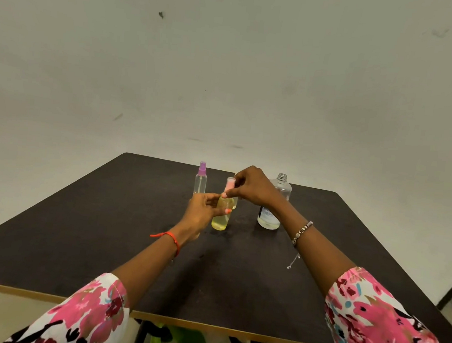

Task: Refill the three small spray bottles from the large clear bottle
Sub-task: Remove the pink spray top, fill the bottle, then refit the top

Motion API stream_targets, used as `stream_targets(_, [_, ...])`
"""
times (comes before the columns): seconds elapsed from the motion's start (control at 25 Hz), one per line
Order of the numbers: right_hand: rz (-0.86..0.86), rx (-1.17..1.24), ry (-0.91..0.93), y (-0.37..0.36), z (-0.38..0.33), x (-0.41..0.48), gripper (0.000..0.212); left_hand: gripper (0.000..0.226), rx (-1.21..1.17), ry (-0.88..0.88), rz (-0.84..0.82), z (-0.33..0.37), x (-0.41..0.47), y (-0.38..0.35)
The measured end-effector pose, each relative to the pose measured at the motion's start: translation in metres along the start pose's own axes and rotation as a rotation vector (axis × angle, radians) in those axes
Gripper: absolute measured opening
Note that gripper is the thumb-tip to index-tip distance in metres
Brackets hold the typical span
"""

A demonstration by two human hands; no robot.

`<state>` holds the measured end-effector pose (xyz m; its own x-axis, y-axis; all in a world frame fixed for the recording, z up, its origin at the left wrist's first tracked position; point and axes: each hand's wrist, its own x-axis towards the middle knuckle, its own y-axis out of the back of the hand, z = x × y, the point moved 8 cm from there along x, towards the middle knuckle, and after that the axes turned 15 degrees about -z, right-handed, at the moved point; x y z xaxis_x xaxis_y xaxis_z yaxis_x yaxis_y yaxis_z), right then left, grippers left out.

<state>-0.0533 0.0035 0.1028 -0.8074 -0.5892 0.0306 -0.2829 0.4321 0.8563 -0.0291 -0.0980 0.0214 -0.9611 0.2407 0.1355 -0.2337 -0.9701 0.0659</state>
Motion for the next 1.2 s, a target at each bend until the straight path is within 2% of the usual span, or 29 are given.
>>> stream_targets(0.08, [-0.023,0.020,0.028,-0.003,-0.001,0.001,0.015,0.043,-0.007,-0.006,-0.005,0.000,-0.002,0.000])
stream_targets(0.2, [-0.094,0.090,0.077,-0.003,-0.002,0.000,0.025,0.044,-0.012,-0.011,-0.041,0.001,-0.003,-0.002])
stream_targets(0.32, [-0.139,0.057,0.053,-0.003,-0.002,0.003,0.026,0.043,-0.014,-0.015,-0.072,0.001,-0.003,-0.004])
stream_targets(0.52, [0.041,0.026,-0.051,0.001,0.003,-0.002,0.032,0.041,-0.043,-0.011,-0.048,0.000,-0.001,-0.006])
stream_targets(0.68, [0.052,0.060,-0.105,-0.002,0.007,-0.002,0.047,0.041,-0.012,-0.006,-0.050,-0.001,-0.001,-0.007])
stream_targets(0.84, [-0.055,0.221,-0.039,-0.001,0.006,-0.003,0.028,0.043,0.010,-0.006,-0.037,0.002,-0.002,-0.002])
stream_targets(0.92, [-0.056,0.201,0.009,0.001,0.005,-0.004,0.023,0.043,0.014,-0.013,-0.041,0.005,-0.002,-0.002])
stream_targets(1.04, [-0.006,0.152,0.005,0.003,0.002,-0.005,0.021,0.041,0.012,-0.020,-0.046,0.007,-0.004,-0.005])
stream_targets(1.2, [0.135,0.150,-0.021,0.005,0.003,-0.007,0.034,0.039,-0.005,-0.037,-0.031,0.010,-0.003,-0.007])
